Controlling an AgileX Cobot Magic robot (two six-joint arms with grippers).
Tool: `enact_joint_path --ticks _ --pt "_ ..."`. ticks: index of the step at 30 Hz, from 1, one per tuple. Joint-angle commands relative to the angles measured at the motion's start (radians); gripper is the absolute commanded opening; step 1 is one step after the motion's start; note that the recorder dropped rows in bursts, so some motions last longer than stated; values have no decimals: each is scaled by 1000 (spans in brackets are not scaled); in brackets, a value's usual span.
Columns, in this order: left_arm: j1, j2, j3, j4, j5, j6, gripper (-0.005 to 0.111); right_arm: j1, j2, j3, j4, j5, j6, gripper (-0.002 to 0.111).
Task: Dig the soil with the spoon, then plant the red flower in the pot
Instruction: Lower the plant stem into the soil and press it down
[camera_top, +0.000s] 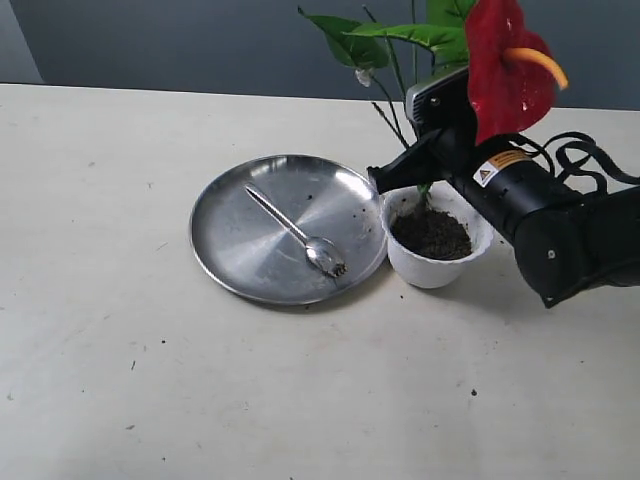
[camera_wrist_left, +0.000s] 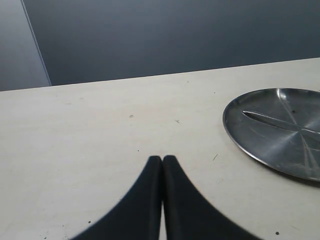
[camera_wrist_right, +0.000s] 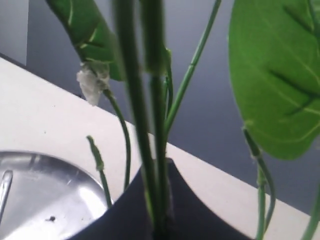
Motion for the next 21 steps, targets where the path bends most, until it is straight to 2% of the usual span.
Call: enact_joint_path --ticks 1,7,21 --pt "-5 -1 -2 0 -13 -4 1 -5 57 6 10 55 -5 0" --pt "-5 -1 -2 0 -13 -4 1 -5 111 6 14 120 46 0" --pt "-5 -1 -2 0 -13 -4 1 -5 116 6 4 333 10 0"
